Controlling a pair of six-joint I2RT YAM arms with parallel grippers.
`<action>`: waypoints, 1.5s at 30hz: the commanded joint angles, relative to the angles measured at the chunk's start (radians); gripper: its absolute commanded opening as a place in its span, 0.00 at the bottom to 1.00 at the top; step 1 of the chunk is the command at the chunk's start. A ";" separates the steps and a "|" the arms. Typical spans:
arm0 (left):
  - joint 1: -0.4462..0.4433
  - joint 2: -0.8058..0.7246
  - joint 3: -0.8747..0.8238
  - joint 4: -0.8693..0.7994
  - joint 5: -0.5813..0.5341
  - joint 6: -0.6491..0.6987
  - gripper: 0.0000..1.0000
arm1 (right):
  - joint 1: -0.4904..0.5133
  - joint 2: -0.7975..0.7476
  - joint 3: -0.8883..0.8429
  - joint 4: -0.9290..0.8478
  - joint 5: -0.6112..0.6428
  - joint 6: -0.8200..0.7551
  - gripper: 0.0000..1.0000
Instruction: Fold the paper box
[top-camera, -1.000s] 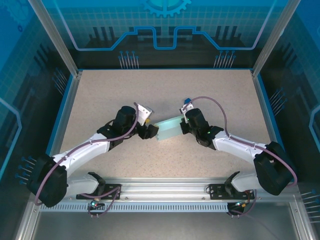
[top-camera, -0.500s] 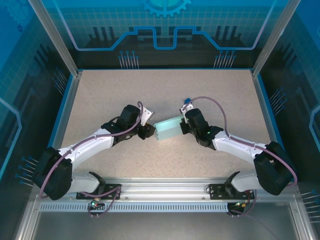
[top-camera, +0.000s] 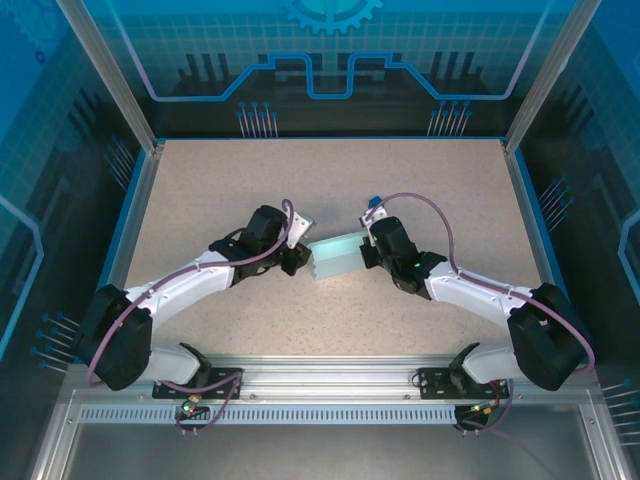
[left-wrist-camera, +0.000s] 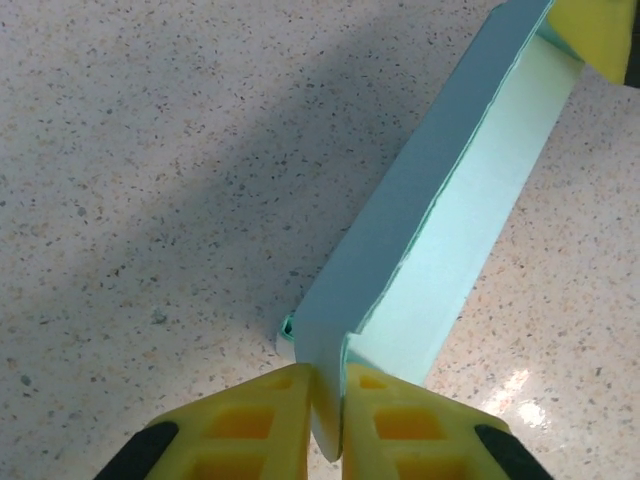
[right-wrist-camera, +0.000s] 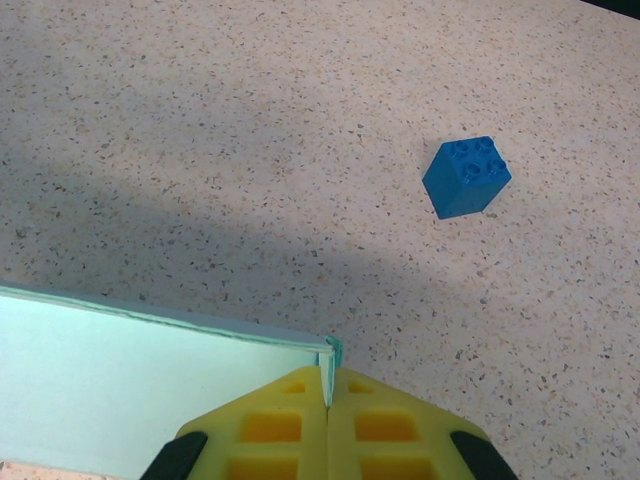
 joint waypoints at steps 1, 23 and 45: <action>-0.039 0.004 0.054 -0.030 -0.034 -0.066 0.13 | 0.022 0.013 0.007 -0.049 0.012 0.026 0.00; -0.152 0.097 0.162 -0.120 -0.287 -0.683 0.00 | 0.069 0.019 0.009 -0.072 0.048 0.080 0.00; -0.207 0.086 0.068 0.003 -0.366 -0.889 0.00 | 0.076 0.008 -0.011 -0.049 0.039 0.086 0.00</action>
